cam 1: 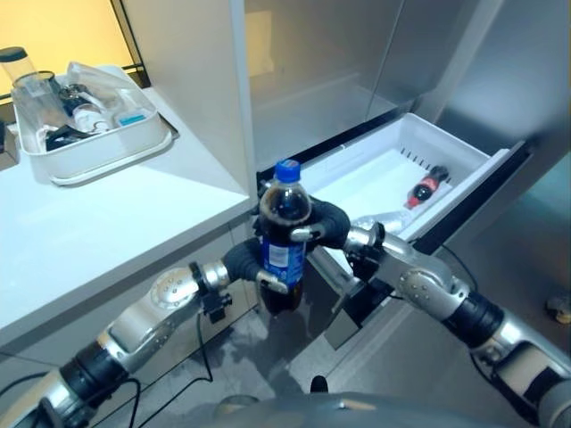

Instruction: Take the drinks into the refrigerator

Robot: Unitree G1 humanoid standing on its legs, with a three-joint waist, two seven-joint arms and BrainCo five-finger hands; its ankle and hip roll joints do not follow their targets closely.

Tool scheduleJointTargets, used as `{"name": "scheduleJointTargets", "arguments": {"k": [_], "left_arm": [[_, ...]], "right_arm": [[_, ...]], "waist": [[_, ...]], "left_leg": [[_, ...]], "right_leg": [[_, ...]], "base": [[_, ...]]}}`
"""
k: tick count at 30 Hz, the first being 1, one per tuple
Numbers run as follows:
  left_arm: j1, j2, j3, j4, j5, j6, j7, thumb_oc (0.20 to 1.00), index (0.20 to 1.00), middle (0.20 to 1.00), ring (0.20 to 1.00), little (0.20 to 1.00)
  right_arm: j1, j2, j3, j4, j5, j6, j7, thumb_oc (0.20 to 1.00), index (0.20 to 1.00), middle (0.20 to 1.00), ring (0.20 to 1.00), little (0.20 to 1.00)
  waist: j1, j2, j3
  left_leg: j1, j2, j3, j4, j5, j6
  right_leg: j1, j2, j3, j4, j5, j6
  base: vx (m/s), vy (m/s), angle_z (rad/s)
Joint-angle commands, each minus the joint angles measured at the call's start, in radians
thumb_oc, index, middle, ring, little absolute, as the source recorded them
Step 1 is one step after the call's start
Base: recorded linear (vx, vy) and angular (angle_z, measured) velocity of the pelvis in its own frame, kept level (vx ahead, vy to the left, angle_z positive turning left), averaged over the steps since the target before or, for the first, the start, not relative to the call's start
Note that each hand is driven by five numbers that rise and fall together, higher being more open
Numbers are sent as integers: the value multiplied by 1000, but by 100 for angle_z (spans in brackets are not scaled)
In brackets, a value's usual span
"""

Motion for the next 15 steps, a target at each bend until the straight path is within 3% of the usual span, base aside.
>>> {"name": "scheduleJointTargets", "arguments": {"k": [1,15], "left_arm": [[-105,-62,49,-34,-36,-65,4,1000,1000,1000,1000,1000],[-5,-55,126,-53,-61,-47,22,1000,1000,1000,1000,1000]], "right_arm": [[-33,79,-44,-61,117,-71,-12,200,200,200,200,200],[-15,22,-253,19,55,-149,-109,200,200,200,200,200]], "waist": [[22,-9,-4],[27,-15,-5]], "left_leg": [[-5,-9,-71,1,-55,12],[-2,-10,-73,1,-58,14]], "right_leg": [[6,-54,-62,104,-61,90],[4,-54,-70,106,-59,92]], "base": [[0,0,0],[0,0,0]]}}
